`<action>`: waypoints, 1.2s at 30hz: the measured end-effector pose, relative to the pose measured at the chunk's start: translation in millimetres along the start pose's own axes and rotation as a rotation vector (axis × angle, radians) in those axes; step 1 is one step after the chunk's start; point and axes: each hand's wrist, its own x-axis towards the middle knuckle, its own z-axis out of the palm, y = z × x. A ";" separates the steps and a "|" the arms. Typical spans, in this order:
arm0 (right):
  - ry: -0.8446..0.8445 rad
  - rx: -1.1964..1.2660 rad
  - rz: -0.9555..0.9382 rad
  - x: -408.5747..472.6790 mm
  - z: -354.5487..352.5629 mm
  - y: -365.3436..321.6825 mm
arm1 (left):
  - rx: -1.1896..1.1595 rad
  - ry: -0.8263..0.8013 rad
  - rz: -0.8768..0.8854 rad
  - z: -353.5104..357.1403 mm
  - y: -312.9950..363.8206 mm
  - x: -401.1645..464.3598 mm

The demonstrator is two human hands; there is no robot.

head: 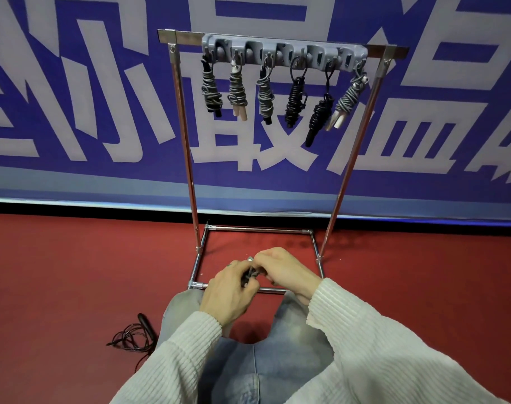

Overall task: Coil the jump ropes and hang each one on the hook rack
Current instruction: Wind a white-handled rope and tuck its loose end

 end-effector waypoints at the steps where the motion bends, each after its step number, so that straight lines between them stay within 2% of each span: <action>1: -0.007 0.009 -0.001 -2.7 1.5 0.2 | -0.014 0.001 -0.004 1.7 -2.3 -1.9; 7: -0.019 0.043 -0.045 -7.5 5.1 -0.2 | -0.182 0.075 -0.026 6.3 -8.1 -13.3; 10: -0.018 0.054 -0.076 -9.3 -1.2 -2.3 | -0.317 0.049 0.032 5.0 -5.2 -21.2; 13: -0.039 0.069 -0.161 -5.8 -17.8 -13.5 | -0.354 0.039 0.097 1.2 4.7 -23.1; 18: 0.086 0.041 -0.320 -7.1 -42.9 -31.1 | -0.783 0.104 0.009 -11.7 25.1 -25.8; 20: 0.095 0.013 -0.364 -8.2 -44.1 -35.4 | -0.853 0.147 -0.010 -20.1 32.0 -23.2; 25: 0.093 -0.104 -0.402 -8.0 -47.5 -44.3 | -0.775 0.248 0.022 -41.8 38.1 -6.8; 31: 0.210 0.008 -0.401 2.4 -59.1 -57.1 | -0.651 0.310 0.159 -69.4 44.2 8.2; 36: 0.206 0.089 -0.449 5.7 -66.2 -66.4 | -0.550 0.275 0.191 -86.7 58.7 29.2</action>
